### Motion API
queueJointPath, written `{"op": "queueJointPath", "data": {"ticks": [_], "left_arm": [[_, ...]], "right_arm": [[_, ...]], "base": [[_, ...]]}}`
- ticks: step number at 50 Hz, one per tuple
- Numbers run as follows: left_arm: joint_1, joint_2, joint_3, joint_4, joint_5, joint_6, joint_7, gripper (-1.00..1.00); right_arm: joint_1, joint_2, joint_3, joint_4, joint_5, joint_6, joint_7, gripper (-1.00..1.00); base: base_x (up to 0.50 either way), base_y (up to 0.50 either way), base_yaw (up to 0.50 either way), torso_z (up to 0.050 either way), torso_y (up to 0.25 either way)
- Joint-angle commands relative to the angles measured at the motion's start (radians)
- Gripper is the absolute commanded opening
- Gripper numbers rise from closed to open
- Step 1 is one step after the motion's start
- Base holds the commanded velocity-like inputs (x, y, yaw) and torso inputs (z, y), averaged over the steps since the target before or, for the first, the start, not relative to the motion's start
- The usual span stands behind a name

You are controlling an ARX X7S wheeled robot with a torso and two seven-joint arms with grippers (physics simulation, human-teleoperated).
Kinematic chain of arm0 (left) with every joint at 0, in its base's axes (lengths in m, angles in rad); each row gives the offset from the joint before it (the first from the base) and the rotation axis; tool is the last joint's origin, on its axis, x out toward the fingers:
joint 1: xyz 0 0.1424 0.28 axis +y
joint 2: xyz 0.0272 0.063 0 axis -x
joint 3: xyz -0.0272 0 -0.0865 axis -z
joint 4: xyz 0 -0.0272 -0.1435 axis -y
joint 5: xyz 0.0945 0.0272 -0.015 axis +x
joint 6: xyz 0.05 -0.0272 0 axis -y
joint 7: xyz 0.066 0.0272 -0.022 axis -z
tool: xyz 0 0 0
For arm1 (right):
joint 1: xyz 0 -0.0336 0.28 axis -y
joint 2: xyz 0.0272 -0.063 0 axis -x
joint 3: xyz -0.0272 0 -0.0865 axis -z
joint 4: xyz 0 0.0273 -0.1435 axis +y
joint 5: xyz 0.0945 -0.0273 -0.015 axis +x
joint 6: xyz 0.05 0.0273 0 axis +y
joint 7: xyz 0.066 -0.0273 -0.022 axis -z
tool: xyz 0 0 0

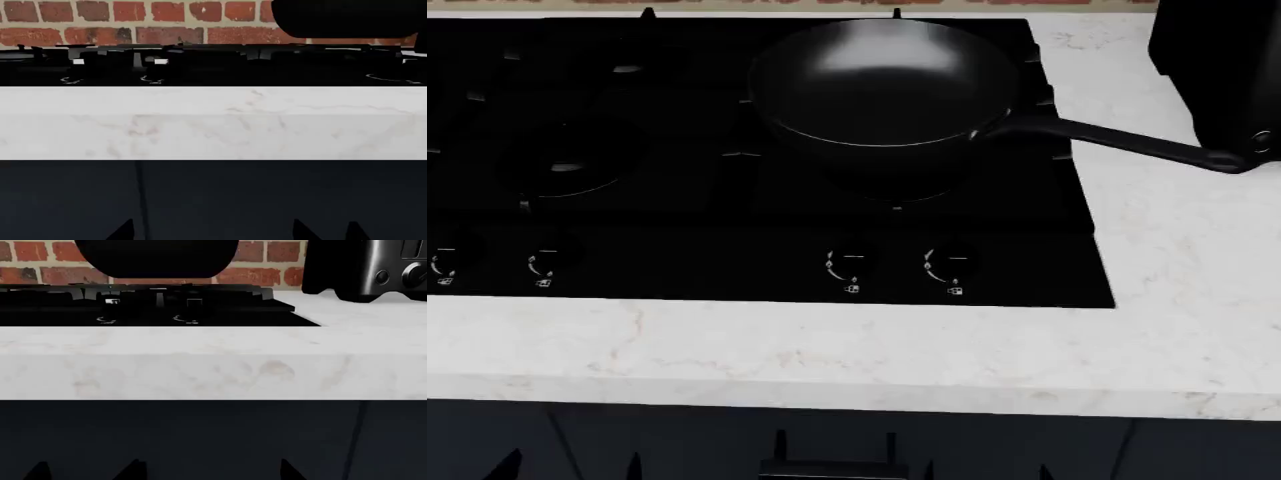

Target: Pick the sweet potato from the plate and place it in the pan.

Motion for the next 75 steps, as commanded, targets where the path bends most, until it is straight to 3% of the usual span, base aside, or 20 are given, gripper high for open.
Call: {"op": "queueJointPath", "data": {"ticks": [1, 18, 21, 31, 48, 71, 73, 75], "left_arm": [[0.0, -0.01, 0.011, 0.0, -0.01, 0.0, -0.011, 1.0], [-0.016, -0.044, 0.097, -0.036, -0.095, 0.048, -0.036, 1.0], [-0.024, -0.059, 0.125, -0.031, -0.053, 0.007, -0.053, 1.0], [-0.026, -0.07, 0.116, -0.032, -0.16, 0.043, -0.02, 1.0], [0.013, -0.111, 0.144, 0.052, -0.228, -0.017, -0.004, 1.0], [-0.007, -0.124, 0.177, 0.028, -0.243, -0.001, -0.018, 1.0], [0.004, -0.131, 0.174, 0.066, -0.262, -0.005, -0.014, 1.0], [0.015, -0.168, 0.166, 0.185, -0.275, -0.102, -0.038, 1.0]], "right_arm": [[0.0, 0.009, -0.013, 0.0, 0.009, 0.0, 0.013, 1.0], [-0.028, 0.068, -0.022, 0.018, 0.015, 0.018, 0.081, 1.0], [-0.022, 0.072, -0.028, 0.012, 0.017, 0.029, 0.087, 1.0], [-0.009, 0.079, -0.038, 0.044, 0.02, 0.025, 0.115, 1.0], [-0.041, 0.092, -0.067, 0.014, 0.046, 0.039, 0.128, 1.0], [-0.02, 0.12, -0.088, 0.036, 0.076, 0.032, 0.141, 1.0], [-0.026, 0.128, -0.089, 0.0, 0.074, 0.052, 0.144, 1.0], [-0.031, 0.159, -0.086, -0.111, 0.071, 0.12, 0.139, 1.0]], "base": [[0.0, 0.0, 0.0, 0.0, 0.0], [0.0, 0.0, 0.0, 0.0, 0.0], [0.0, 0.0, 0.0, 0.0, 0.0], [0.0, 0.0, 0.0, 0.0, 0.0], [0.0, 0.0, 0.0, 0.049, 0.0], [0.0, 0.0, 0.0, 0.05, 0.0], [0.0, 0.0, 0.0, 0.032, 0.0], [0.0, 0.0, 0.0, 0.0, 0.0]]}}
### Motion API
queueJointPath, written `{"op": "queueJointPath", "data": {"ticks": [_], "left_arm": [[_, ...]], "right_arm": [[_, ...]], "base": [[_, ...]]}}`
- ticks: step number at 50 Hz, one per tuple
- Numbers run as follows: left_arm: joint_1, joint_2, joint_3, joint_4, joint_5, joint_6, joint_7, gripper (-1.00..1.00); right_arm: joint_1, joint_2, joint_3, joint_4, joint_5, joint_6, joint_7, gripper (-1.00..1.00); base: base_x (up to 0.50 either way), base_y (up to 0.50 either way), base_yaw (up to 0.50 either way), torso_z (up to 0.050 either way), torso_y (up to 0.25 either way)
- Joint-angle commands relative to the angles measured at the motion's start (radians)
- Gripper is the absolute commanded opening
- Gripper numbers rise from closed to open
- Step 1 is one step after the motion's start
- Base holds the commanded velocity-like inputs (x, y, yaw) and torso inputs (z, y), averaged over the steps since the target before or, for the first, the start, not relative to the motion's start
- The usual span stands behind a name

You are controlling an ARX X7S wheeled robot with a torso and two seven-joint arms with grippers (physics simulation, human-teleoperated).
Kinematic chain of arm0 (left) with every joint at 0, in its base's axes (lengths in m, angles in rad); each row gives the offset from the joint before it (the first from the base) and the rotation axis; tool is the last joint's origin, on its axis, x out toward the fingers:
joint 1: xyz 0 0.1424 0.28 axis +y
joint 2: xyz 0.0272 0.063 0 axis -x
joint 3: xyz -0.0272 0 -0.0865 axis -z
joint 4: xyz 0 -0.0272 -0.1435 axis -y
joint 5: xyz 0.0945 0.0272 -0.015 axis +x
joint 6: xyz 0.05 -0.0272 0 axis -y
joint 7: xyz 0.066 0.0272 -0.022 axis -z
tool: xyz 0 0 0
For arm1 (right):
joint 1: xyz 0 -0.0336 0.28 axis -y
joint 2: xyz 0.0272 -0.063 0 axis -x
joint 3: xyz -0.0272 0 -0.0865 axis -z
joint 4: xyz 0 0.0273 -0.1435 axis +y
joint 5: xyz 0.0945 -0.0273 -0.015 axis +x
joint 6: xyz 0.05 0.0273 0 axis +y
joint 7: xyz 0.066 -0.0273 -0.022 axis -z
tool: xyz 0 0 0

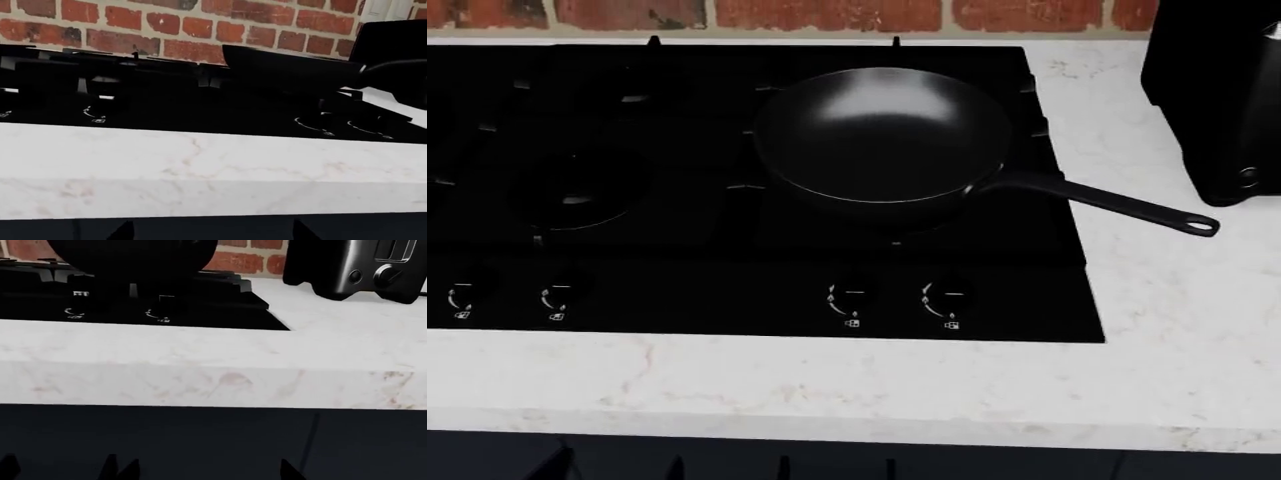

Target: Pick the sweet potato from the plate and place it in the pan.

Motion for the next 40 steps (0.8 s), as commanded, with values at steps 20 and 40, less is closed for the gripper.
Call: {"op": "queueJointPath", "data": {"ticks": [20, 40], "left_arm": [[-0.164, -0.31, -0.33, 0.889, -0.537, -0.895, -0.339, 1.0], [-0.115, -0.293, -0.311, 0.887, -0.542, -0.857, -0.332, 1.0]], "right_arm": [[0.082, 0.207, 0.241, -0.785, 0.313, 0.74, -0.048, 1.0], [0.061, 0.227, 0.278, -0.802, 0.292, 0.687, -0.032, 1.0]], "base": [[0.0, 0.05, 0.0, 0.0, 0.0], [0.0, 0.5, 0.0, 0.0, 0.0]]}}
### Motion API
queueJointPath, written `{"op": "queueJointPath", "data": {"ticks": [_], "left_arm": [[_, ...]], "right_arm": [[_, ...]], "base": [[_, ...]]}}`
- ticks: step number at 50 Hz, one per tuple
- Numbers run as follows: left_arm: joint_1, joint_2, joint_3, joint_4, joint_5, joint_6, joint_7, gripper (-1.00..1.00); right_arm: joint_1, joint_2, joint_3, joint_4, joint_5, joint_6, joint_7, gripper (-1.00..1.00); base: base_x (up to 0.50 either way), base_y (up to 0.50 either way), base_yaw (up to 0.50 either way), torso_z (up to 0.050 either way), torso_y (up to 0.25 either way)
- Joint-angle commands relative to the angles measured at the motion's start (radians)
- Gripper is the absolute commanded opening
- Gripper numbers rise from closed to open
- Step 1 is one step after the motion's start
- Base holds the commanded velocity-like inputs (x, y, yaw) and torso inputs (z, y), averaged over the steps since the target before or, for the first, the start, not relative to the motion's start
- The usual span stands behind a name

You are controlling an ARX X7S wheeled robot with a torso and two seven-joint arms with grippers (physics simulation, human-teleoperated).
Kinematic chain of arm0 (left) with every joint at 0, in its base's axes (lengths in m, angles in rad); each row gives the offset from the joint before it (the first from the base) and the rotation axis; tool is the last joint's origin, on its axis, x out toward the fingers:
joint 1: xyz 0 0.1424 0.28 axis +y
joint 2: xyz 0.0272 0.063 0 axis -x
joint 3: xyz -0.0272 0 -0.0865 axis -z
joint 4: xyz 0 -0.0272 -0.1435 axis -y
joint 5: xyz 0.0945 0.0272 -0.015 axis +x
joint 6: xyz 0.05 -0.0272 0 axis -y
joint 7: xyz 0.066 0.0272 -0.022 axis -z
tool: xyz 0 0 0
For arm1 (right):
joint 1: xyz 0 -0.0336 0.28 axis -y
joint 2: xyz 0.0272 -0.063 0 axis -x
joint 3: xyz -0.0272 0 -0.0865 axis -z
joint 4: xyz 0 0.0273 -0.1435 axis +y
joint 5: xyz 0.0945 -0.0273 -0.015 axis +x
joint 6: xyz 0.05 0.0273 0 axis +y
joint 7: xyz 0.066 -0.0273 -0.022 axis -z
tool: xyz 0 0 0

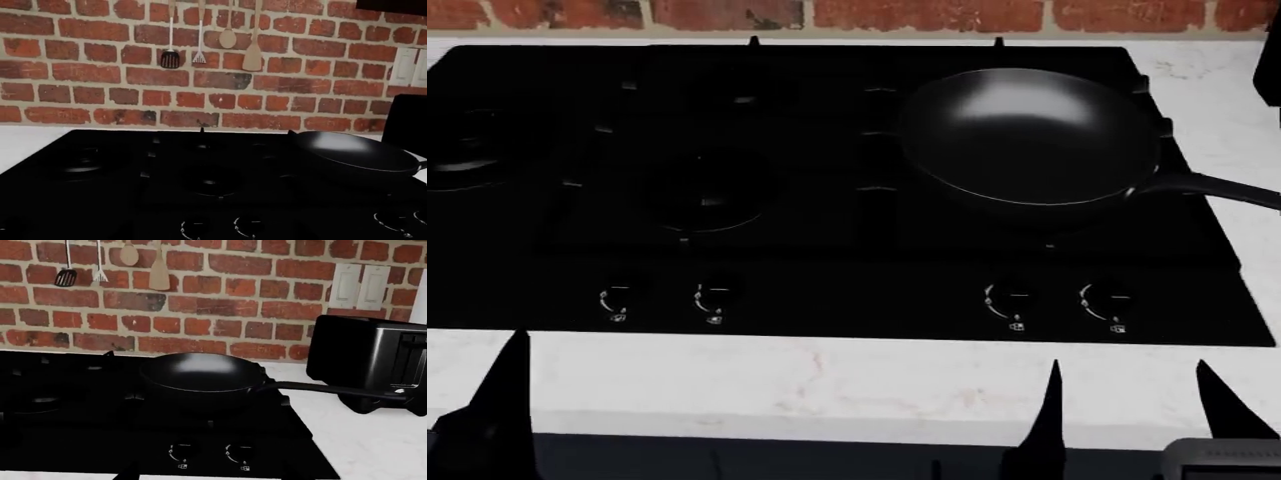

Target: Pick the sweet potato from the plate and place it in the pan.

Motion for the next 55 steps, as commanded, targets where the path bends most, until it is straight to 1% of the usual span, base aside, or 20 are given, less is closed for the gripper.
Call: {"op": "queueJointPath", "data": {"ticks": [1, 17, 22, 32, 39, 41, 55], "left_arm": [[0.017, -0.005, -0.005, 0.037, -0.026, -0.017, -0.017, 1.0], [0.033, -0.017, 0.006, 0.02, 0.003, 0.019, -0.008, 1.0], [0.019, -0.016, 0.008, 0.018, -0.004, 0.015, -0.016, 1.0], [-0.007, -0.018, 0.031, -0.007, 0.01, 0.024, -0.011, 1.0], [0.001, -0.02, 0.025, -0.007, -0.001, 0.028, -0.012, 1.0], [0.018, -0.028, 0.037, -0.013, 0.028, 0.044, -0.003, 1.0], [0.031, -0.033, 0.015, 0.0, -0.008, 0.036, -0.019, 1.0]], "right_arm": [[-0.016, 0.016, 0.023, -0.024, -0.002, -0.009, 0.003, 1.0], [-0.055, 0.021, 0.014, -0.031, -0.018, -0.03, 0.013, 1.0], [-0.043, 0.026, 0.01, -0.039, -0.015, -0.018, 0.018, 1.0], [-0.022, 0.024, -0.018, -0.001, -0.041, -0.054, 0.023, 1.0], [-0.044, 0.019, -0.014, -0.006, -0.039, -0.064, 0.028, 1.0], [-0.049, 0.018, -0.015, -0.005, -0.04, -0.068, 0.029, 1.0], [-0.072, 0.017, -0.016, -0.005, -0.04, -0.082, 0.033, 1.0]], "base": [[0.0, 0.5, 0.0, 0.0, 0.0], [0.0, 0.5, 0.0, 0.0, 0.0], [0.0, 0.5, 0.0, 0.0, 0.0], [0.0, 0.5, 0.0, 0.0, 0.0], [0.0, 0.5, 0.0, 0.0, 0.0], [0.0, 0.5, 0.0, 0.0, 0.0], [0.0, 0.5, 0.0, 0.0, 0.0]]}}
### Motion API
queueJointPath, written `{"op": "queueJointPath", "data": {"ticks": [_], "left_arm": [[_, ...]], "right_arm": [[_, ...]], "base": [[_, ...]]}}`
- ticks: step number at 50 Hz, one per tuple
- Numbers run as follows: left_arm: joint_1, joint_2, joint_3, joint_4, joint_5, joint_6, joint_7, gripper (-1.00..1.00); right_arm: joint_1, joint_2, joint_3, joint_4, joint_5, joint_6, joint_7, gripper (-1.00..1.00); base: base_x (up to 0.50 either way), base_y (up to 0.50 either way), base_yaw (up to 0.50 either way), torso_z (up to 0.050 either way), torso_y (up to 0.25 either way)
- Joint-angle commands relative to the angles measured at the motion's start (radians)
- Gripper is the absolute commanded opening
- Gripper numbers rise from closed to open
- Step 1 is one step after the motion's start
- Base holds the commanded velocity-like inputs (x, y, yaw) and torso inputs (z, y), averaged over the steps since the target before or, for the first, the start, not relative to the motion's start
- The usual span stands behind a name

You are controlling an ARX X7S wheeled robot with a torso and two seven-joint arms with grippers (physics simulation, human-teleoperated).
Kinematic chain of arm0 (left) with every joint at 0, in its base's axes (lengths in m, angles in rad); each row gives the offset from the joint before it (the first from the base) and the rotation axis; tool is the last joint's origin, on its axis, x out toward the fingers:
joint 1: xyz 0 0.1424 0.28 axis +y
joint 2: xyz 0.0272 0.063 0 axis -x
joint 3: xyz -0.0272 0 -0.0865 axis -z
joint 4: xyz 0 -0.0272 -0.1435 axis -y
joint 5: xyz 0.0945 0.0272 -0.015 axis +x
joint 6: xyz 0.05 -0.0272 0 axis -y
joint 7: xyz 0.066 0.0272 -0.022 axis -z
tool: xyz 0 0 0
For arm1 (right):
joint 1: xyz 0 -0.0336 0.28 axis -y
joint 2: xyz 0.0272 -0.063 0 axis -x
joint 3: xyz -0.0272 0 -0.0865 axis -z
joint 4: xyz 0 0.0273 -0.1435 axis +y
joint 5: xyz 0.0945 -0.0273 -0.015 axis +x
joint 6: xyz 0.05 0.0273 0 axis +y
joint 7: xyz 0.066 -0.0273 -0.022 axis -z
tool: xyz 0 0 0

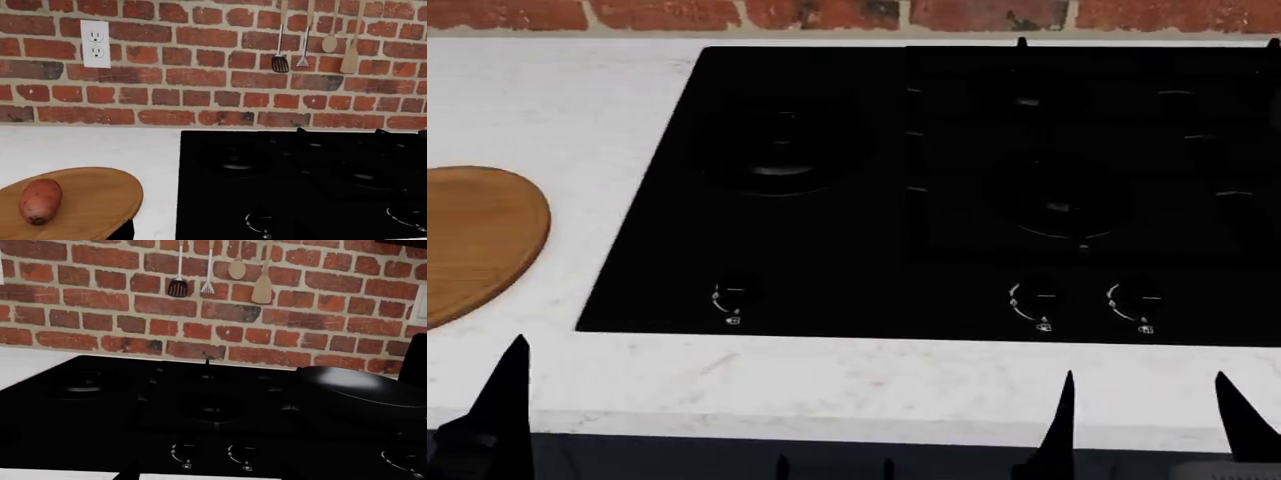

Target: Pick the sweet potato from the plate and place it in the pan.

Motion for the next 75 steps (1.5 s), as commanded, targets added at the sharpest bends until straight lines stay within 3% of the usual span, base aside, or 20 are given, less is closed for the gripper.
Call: {"op": "queueJointPath", "data": {"ticks": [1, 20, 47, 54, 59, 75], "left_arm": [[0.006, -0.007, -0.005, 0.002, -0.012, 0.0, -0.007, 1.0], [-0.024, -0.015, -0.005, 0.0, -0.032, -0.013, -0.031, 1.0], [-0.069, -0.012, 0.025, -0.004, -0.039, -0.017, -0.058, 1.0], [-0.198, -0.001, 0.131, -0.069, 0.04, -0.099, -0.139, 1.0], [-0.314, 0.065, 0.118, -0.156, -0.005, -0.195, -0.224, 1.0], [-0.4, 0.138, 0.217, -0.419, 0.105, -0.123, -0.227, 1.0]], "right_arm": [[-0.016, -0.001, -0.003, -0.001, -0.001, -0.009, 0.006, 1.0], [-0.007, 0.007, -0.013, -0.013, 0.003, 0.001, 0.016, 1.0], [-0.011, 0.033, -0.027, -0.031, -0.011, 0.01, 0.031, 1.0], [-0.009, 0.031, -0.038, -0.022, -0.02, 0.007, 0.041, 1.0], [-0.005, 0.029, -0.054, -0.009, -0.028, -0.004, 0.042, 1.0], [-0.056, 0.013, -0.046, -0.007, -0.025, -0.052, 0.047, 1.0]], "base": [[0.0, 0.5, 0.0, 0.0, 0.0], [0.0, 0.5, 0.0, 0.0, 0.0], [0.21, 0.0, 0.0, 0.0, 0.0], [0.0, 0.0, 0.0, 0.0, 0.0], [0.0, 0.0, 0.0, 0.0, 0.0], [0.0, 0.0, 0.0, 0.0, 0.0]]}}
